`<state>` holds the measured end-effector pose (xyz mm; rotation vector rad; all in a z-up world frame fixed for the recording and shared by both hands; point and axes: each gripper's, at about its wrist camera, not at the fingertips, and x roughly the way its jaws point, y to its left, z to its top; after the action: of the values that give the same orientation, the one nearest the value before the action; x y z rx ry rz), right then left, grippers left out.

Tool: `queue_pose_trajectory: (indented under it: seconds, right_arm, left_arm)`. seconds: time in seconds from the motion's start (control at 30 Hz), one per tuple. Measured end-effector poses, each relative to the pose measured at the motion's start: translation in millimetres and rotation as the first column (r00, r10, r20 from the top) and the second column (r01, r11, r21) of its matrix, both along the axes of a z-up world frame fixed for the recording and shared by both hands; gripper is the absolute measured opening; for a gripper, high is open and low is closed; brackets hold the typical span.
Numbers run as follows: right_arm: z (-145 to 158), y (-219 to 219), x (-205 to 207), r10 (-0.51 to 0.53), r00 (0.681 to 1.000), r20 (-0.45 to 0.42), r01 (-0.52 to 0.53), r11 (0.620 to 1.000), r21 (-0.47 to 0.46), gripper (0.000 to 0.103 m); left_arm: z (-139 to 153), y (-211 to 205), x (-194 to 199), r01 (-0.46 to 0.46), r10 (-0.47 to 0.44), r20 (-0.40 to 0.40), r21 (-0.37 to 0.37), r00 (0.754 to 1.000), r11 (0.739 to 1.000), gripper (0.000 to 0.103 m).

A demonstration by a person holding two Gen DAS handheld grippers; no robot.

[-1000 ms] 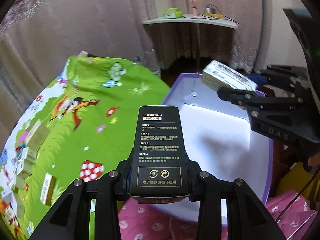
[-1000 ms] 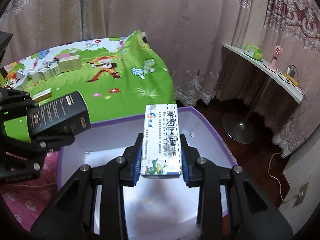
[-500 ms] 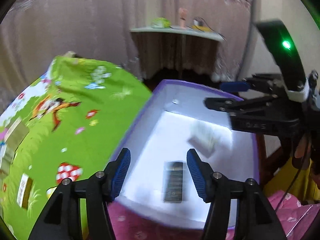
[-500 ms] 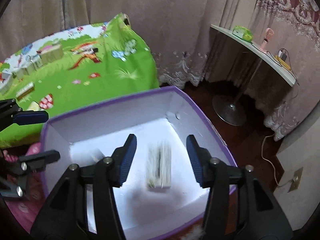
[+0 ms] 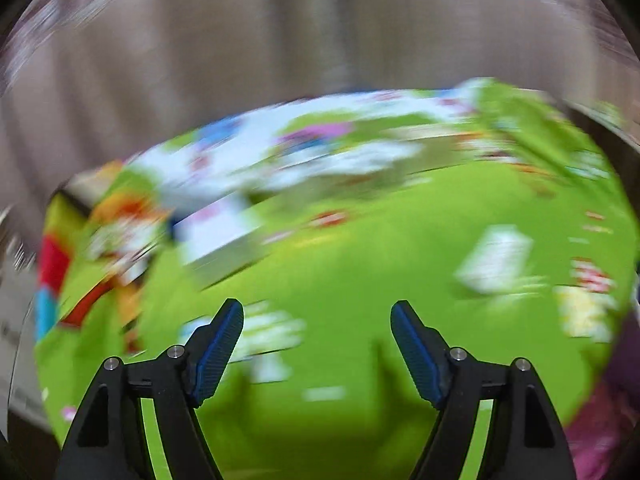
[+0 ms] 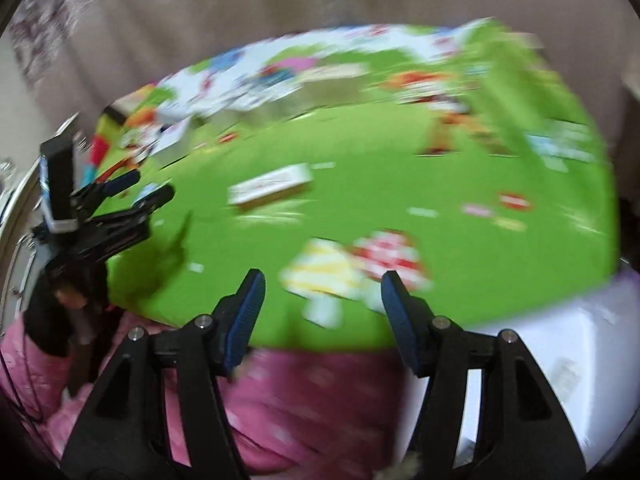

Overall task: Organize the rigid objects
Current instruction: 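Open both grippers to drop the boxes into the bin, then grasp the DING ZHI DENTAL box with the right gripper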

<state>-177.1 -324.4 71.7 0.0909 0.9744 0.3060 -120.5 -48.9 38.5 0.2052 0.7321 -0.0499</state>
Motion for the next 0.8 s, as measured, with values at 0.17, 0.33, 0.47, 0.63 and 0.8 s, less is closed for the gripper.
queue_pose_trajectory:
  seconds: [0.17,0.33,0.47,0.63,0.8]
  right_arm:
    - [-46.8,50.6,55.6,-0.021,0.981,-0.191,0.039,0.995,0.096,0.066]
    - [-50.0,76.2,83.0,-0.149,0.976,-0.156,0.157,0.987,0.037,0.069]
    - [-50.3,102.5,99.5,-0.206,0.97,-0.131,0.207,0.978,-0.005,0.07]
    - [-51.3,127.4,114.3,-0.194,0.98,-0.049,0.189,0.977,-0.102,0.07]
    - [-54.7,140.5,123.2,-0.069,0.997,0.033,0.075,0.975,-0.207,0.042]
  left_arm:
    - [-22.8,89.5,16.5,-0.238,0.232,-0.063,-0.112,0.971,0.965,0.077]
    - [-31.6,134.3,19.9,-0.373,0.349,-0.134,-0.297,0.928,0.879,0.078]
    - [-34.4,136.8,20.6,-0.358,0.33,-0.139,-0.324,0.934,0.876,0.084]
    - [-34.9,139.1,17.7,-0.341,0.315,-0.131,-0.36,0.94,0.868,0.085]
    - [-33.2,140.2,16.3,-0.337,0.312,-0.127,-0.378,0.941,0.862,0.085]
